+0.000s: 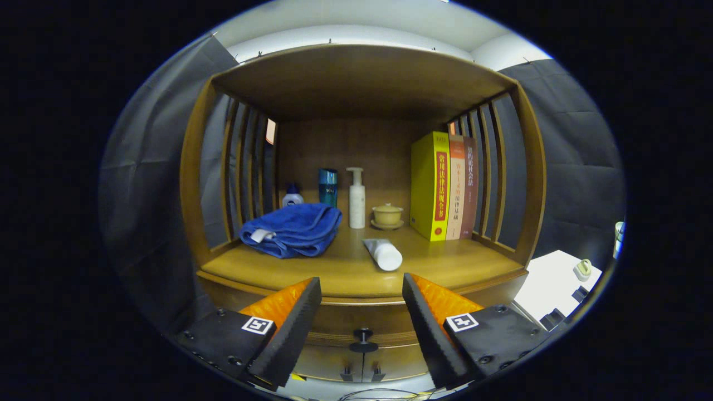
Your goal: Pull open the drawer, take out the items inside it, and place them on the countertop above the cabinet.
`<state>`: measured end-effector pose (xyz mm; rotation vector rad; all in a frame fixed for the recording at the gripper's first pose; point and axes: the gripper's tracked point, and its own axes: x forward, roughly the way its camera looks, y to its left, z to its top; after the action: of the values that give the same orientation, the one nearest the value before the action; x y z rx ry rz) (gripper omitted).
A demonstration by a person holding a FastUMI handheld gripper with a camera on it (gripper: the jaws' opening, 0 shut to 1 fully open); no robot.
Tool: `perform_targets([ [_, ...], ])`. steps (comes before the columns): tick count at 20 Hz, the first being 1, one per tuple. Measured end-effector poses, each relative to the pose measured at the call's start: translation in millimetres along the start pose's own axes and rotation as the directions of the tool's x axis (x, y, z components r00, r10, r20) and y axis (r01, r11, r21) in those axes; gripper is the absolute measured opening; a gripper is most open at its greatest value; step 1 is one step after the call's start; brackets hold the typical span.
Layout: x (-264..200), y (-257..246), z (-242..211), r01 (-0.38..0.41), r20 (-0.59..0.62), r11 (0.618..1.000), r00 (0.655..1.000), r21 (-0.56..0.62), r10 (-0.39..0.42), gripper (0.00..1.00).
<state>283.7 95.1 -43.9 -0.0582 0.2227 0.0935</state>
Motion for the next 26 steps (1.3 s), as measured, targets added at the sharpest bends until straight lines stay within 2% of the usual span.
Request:
perform_targets([
  [3,-19.5,14.7,40.1,-0.019,0.063,1.0,0.998,0.022,0.017,0.97],
  [7,-42.7,10.3,83.6,0.007,0.121,0.998,0.993,0.063,-0.014,0.97],
  [10,-62.1,17.7,126.3,-0.038,0.221,0.995,0.975,0.091,0.017,0.97],
  [16,-85.6,-0.1,182.2,0.063,0.314,0.996,0.949,-0.068,-0.038,0.97],
  [17,-91.2,2.1,193.6,0.058,0.332,0.996,0.943,-0.074,-0.03,0.97],
  [21,-91.8,15.8,193.8,-0.032,0.299,0.999,0.954,-0.018,0.036,0.98],
  [26,-98.2,10.6,194.5,-0.044,0.307,0.999,0.951,0.033,0.031,0.98],
])
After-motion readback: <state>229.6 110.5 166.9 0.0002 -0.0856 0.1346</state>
